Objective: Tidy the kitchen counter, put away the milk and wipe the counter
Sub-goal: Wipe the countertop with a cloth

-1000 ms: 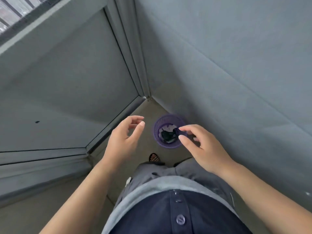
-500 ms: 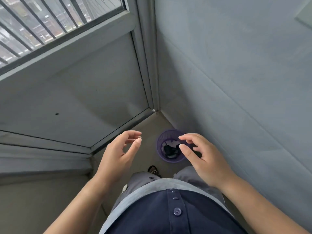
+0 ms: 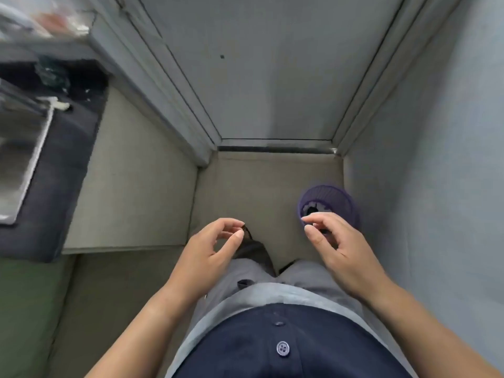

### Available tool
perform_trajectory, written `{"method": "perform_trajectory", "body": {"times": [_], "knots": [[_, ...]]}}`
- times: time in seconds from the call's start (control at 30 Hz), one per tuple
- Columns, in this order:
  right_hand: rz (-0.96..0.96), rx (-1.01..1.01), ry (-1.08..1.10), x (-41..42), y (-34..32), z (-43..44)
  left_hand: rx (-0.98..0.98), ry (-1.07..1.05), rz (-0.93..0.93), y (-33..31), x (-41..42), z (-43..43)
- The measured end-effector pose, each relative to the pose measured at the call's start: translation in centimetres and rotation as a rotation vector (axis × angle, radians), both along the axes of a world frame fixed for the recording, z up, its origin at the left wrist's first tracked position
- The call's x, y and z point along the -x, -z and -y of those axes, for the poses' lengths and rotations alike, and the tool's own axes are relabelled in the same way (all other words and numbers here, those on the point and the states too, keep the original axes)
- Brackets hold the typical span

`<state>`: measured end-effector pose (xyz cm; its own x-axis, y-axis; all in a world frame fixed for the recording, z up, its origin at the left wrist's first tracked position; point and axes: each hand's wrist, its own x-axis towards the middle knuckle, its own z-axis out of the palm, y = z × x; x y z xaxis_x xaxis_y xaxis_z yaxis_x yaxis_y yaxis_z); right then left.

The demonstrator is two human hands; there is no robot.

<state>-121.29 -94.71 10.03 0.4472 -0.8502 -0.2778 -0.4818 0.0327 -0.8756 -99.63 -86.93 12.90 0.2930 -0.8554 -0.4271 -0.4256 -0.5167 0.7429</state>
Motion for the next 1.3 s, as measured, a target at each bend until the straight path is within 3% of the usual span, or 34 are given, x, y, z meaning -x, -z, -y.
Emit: {"method": "perform_trajectory", "body": {"times": [0.17, 0.5, 0.87, 1.3], "knots": [[0.004, 0.071, -0.360, -5.7, -1.0, -0.8, 0.027, -0.342, -0.019, -0.8, -2.0, -8.2], [-0.012, 0.109, -0.835, -20.0, -1.6, -8.7, 0.107, -0.856, -0.058, -0.3, -7.7, -22.1], [0.048, 0.145, -1.169, -42.2, -1.8, -26.2, 0.134, -1.116, 0.023, 0.5, -23.3, -40.5], [-0.013, 0.081, -1.491, -64.4, -0.6, -38.7, 0.136, -1.492, -0.027, 2.8, -36.4, -53.2]]}}
